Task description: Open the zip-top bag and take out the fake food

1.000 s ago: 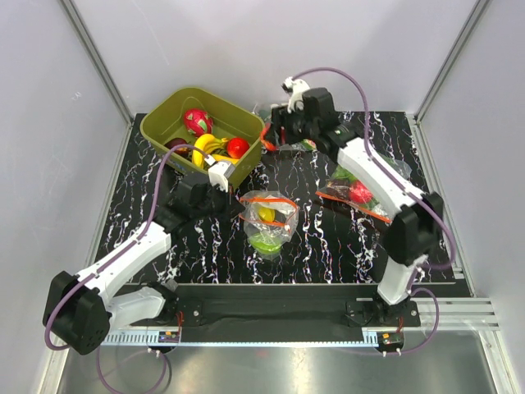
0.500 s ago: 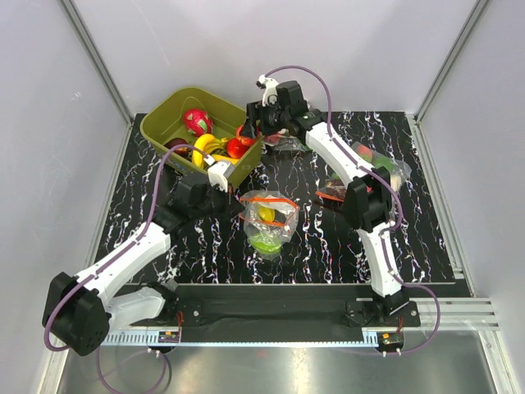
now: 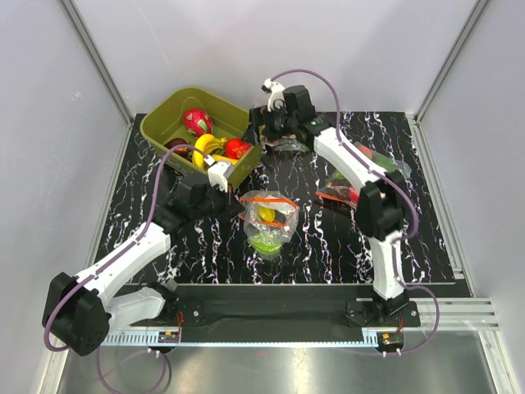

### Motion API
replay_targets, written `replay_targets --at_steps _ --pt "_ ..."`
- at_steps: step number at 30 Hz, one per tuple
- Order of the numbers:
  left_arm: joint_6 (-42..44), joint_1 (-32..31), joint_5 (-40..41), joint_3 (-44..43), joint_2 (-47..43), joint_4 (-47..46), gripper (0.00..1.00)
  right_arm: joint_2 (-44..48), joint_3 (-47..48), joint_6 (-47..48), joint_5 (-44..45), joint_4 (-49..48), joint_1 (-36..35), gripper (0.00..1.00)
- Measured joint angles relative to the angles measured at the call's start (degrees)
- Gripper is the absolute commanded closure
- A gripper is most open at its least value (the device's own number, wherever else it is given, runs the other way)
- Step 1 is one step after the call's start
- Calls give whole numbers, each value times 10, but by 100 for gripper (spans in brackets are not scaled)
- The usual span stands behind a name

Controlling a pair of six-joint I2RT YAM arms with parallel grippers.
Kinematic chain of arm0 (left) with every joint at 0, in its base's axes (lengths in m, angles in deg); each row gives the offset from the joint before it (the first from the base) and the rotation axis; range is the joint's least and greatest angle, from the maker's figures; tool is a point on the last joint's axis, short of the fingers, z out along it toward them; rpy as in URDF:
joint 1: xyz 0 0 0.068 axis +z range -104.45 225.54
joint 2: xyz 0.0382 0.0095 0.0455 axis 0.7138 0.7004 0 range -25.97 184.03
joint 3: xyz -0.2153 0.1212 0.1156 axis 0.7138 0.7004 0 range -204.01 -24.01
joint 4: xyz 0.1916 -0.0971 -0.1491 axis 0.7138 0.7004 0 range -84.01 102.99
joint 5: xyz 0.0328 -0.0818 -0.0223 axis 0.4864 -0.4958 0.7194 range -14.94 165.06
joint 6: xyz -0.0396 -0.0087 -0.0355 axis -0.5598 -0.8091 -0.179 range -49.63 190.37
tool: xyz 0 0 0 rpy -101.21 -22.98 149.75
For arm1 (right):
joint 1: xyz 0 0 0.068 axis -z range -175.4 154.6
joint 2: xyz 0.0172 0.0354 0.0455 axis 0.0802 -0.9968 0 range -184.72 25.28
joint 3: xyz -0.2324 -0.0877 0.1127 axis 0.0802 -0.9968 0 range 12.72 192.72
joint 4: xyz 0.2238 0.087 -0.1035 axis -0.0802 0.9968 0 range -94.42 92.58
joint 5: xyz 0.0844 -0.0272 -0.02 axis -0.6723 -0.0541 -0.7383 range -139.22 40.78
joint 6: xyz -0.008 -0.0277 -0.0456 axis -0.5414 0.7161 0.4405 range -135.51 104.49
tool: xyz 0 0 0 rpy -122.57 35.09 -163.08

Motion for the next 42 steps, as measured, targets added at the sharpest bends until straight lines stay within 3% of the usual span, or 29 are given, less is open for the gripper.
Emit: replay_targets --at_steps 5,8,9,12,15,25,34,42 --pt "0 0 0 0 -1 1 100 169 -171 22 49 -7 0 2" --pt "0 0 0 0 -3 2 100 284 -247 34 76 -7 0 19" --pt "0 0 0 0 -3 2 100 324 -272 37 82 -6 0 34" --pt "0 0 1 0 -3 3 100 427 -342 32 84 -9 0 47" --pt "0 0 1 0 -3 4 100 483 -406 16 76 -9 -10 51" --pt "0 0 1 0 -3 4 100 405 -511 -29 48 21 -95 56" --pt "0 0 2 0 -11 5 100 324 -510 -40 26 18 -104 59" --pt "0 0 3 0 -10 4 100 277 -510 -40 61 15 -121 55"
